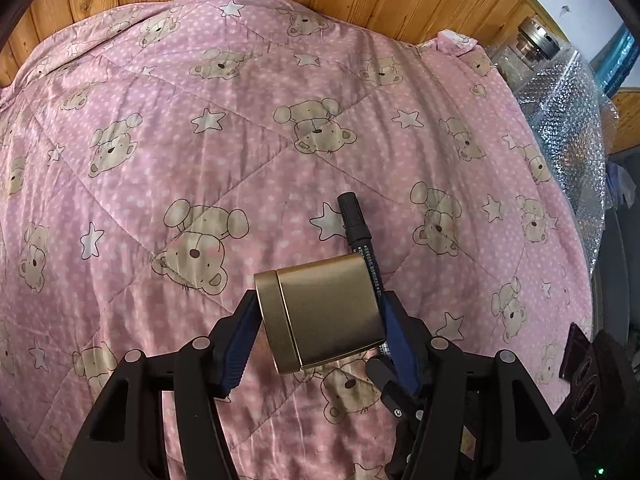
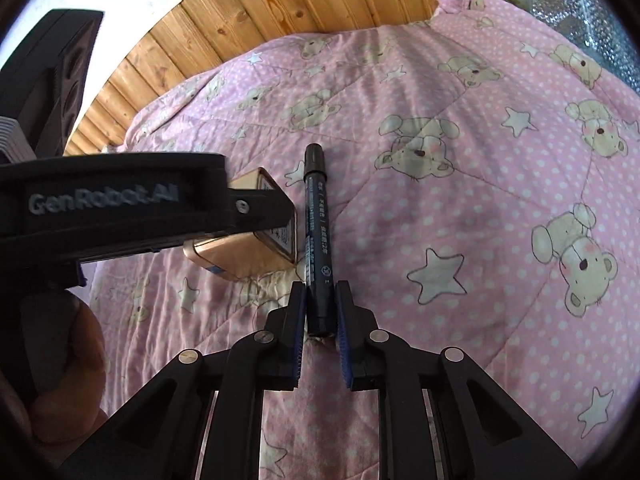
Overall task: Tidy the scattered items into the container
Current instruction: 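Grasp the black marker with the right gripper while the left grasps the gold tin, then lift the marker and gold tin and carry them over the white box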
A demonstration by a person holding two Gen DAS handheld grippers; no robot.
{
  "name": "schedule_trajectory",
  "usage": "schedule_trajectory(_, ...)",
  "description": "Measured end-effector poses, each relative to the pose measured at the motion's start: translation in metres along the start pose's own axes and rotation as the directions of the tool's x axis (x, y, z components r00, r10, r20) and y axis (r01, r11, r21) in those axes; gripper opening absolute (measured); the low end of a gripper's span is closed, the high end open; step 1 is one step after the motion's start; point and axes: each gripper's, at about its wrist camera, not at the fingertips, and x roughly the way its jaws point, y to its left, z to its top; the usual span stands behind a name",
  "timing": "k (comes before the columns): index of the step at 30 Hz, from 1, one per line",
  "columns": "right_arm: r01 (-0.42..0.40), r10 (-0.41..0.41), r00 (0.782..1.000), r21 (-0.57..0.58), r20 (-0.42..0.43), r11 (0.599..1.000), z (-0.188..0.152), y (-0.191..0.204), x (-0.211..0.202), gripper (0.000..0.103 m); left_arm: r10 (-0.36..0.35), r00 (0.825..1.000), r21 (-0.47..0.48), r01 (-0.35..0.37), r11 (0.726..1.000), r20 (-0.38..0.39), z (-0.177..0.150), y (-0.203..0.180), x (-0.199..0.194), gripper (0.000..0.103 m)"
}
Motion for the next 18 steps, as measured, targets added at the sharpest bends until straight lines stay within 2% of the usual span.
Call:
schedule_trajectory(2,-0.006,0.006,1.0,0.003,-0.005,1.0,0.003,-0.001,0.001,0.015,0.003,1.0,-0.001,-0.003,1.0,0.007,-0.001,0.002,0.003,0.06)
schedule_trajectory(4,-0.012,0.012,1.0,0.003,-0.007,1.0,0.003,-0.002,-0.002,0.015,0.004,1.0,-0.002,-0.004,1.0,0.016,-0.003,0.004,0.002,0.052)
schedule_trajectory(5,-0.013,0.013,1.0,0.004,-0.003,1.0,0.002,-0.002,-0.005,0.015,0.003,1.0,-0.002,-0.003,1.0,0.02,-0.005,0.005,0.001,0.051)
schedule_trajectory(18,-0.035,0.036,0.999,-0.004,0.014,0.999,-0.012,0.03,-0.033,0.015,-0.017,0.999,0.021,0.016,1.0,0.044,-0.033,0.014,-0.043,0.051)
